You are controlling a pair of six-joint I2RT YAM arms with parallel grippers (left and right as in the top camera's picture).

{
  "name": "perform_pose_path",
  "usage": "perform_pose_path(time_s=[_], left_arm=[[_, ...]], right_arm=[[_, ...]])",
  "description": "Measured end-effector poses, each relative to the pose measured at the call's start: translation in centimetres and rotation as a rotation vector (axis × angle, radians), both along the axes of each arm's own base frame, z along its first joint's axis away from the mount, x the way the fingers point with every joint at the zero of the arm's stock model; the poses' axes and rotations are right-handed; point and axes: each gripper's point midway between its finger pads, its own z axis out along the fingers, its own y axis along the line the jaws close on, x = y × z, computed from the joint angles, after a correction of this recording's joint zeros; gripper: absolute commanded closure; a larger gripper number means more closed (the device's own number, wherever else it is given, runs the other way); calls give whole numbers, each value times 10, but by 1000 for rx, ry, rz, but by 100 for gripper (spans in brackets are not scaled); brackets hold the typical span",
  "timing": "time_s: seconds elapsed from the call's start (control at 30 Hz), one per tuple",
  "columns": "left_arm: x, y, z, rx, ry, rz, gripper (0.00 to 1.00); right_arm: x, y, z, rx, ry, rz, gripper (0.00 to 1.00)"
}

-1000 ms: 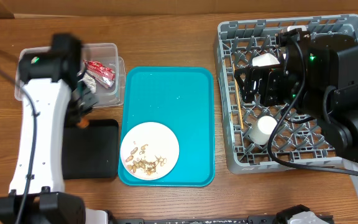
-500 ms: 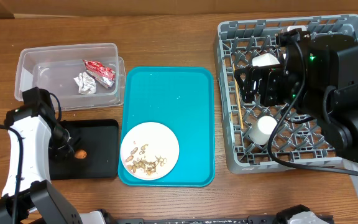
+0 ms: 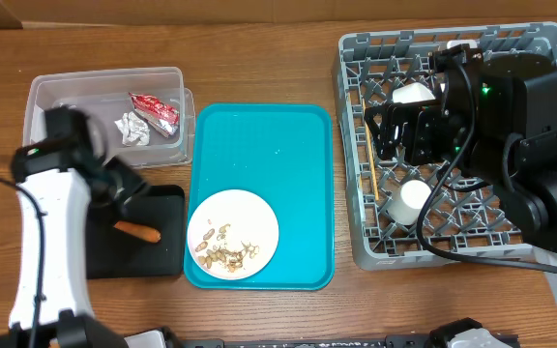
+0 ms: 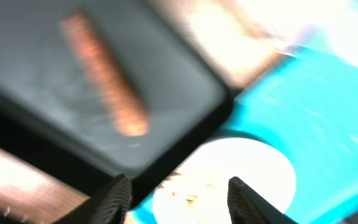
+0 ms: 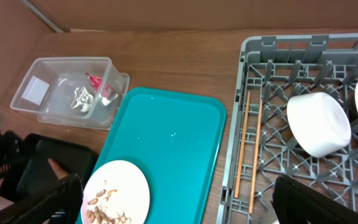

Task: Sort waste into correct bins and load items into the dishwasher
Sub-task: 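Lower the carrot onto the black tray and open the left gripper, then grasp the rim of the white plate of scraps with the left gripper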

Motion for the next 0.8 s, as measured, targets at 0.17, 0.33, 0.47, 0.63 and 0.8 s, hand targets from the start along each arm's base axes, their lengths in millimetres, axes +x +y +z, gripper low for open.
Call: perform_pose_path(time_s=[0.17,0.33,0.47,0.63,0.8], left_arm=[[30,-92,30,87,-182,-388,24],[18,-174,8,217,-164,-750,30],[11,-195,-25,293,-73,-870,44],[2,-209,-56,316,22,-978,50],[-20,-236,-69,349,51,-1121,53]], right_arm=[[0,0,0,-1,0,0,0],[0,0,0,0,1,0,0],[0,0,0,0,0,0,0],[0,0,0,0,0,0,0],[0,0,0,0,1,0,0]])
